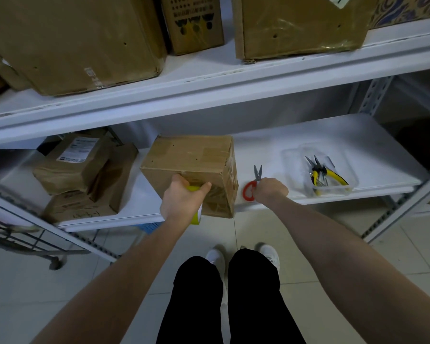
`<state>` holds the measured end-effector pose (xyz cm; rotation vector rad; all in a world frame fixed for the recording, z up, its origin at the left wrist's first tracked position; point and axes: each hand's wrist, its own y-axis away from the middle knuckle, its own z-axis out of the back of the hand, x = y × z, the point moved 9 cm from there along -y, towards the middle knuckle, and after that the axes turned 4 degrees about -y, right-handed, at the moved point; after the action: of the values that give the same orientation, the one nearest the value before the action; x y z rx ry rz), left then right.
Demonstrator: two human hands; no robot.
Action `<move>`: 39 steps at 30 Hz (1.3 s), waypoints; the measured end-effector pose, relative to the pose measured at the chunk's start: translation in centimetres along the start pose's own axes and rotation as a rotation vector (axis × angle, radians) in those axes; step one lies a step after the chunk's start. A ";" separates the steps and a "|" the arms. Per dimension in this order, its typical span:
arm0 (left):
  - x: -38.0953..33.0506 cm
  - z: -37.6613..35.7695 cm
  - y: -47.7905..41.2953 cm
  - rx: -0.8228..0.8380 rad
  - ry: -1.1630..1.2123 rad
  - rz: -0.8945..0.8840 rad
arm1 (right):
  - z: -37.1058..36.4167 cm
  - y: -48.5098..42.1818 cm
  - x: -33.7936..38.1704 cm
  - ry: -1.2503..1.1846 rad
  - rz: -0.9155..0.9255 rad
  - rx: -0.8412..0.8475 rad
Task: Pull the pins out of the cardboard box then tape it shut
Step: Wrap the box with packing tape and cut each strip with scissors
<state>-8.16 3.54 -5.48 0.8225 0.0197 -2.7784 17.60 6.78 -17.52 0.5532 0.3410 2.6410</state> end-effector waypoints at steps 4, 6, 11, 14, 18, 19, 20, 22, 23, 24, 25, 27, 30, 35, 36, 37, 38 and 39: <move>-0.2 0.3 -0.3 -0.015 -0.022 0.004 | -0.4 -0.5 1.1 0.159 0.034 0.014; -0.3 0.3 -0.3 -0.016 -0.025 0.008 | -0.3 -0.4 1.3 0.216 0.058 0.023; 0.3 -0.1 -0.8 0.054 0.085 0.023 | 0.0 -0.8 -0.4 0.004 0.045 0.032; 1.1 -0.4 -1.3 0.086 0.259 0.024 | 0.5 -0.6 -0.7 -0.306 0.101 0.165; 0.3 -0.1 -0.2 0.179 0.468 -0.057 | 2.0 0.8 -0.7 -0.551 0.193 0.325; 0.0 -0.1 0.0 0.221 0.484 -0.064 | 2.5 1.4 -0.5 -0.583 0.231 0.368; -0.1 -0.2 0.3 0.262 0.502 -0.068 | 2.9 2.2 -0.4 -0.604 0.267 0.413; 0.2 0.0 0.2 0.293 0.542 -0.039 | 3.3 4.0 -0.3 -0.639 0.309 0.529; 0.6 0.0 -0.1 0.284 0.574 0.009 | 3.4 4.8 -0.2 -0.646 0.323 0.594; 1.1 0.0 -0.3 0.282 0.611 0.067 | 3.5 5.7 -0.1 -0.636 0.343 0.653; 1.5 -0.1 -0.4 0.282 0.628 0.117 | 3.4 6.6 0.2 -0.623 0.365 0.711; 1.3 -0.2 -0.3 0.301 0.612 0.110 | 3.6 8.4 0.7 -0.579 0.406 0.800; 1.0 -0.1 -0.1 0.304 0.574 0.050 | 3.6 10.2 1.4 -0.504 0.430 0.896; 1.9 0.2 -0.7 0.285 0.573 0.053 | 4.5 11.3 2.4 -0.438 0.407 0.918; 2.1 0.3 -0.9 0.286 0.573 0.052 | 5.0 11.5 2.6 -0.412 0.406 0.925; 2.2 0.3 -1.0 0.288 0.572 0.052 | 5.5 11.8 2.7 -0.380 0.403 0.935; 2.3 0.3 -1.1 0.289 0.576 0.054 | 6.0 12.2 2.9 -0.336 0.405 0.949; 2.4 0.2 -1.3 0.290 0.581 0.054 | 6.5 12.6 3.1 -0.293 0.414 0.967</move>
<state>-10.56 4.19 -6.67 1.6450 -0.3015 -2.4236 13.39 -1.95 -6.75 1.4028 1.5694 2.5502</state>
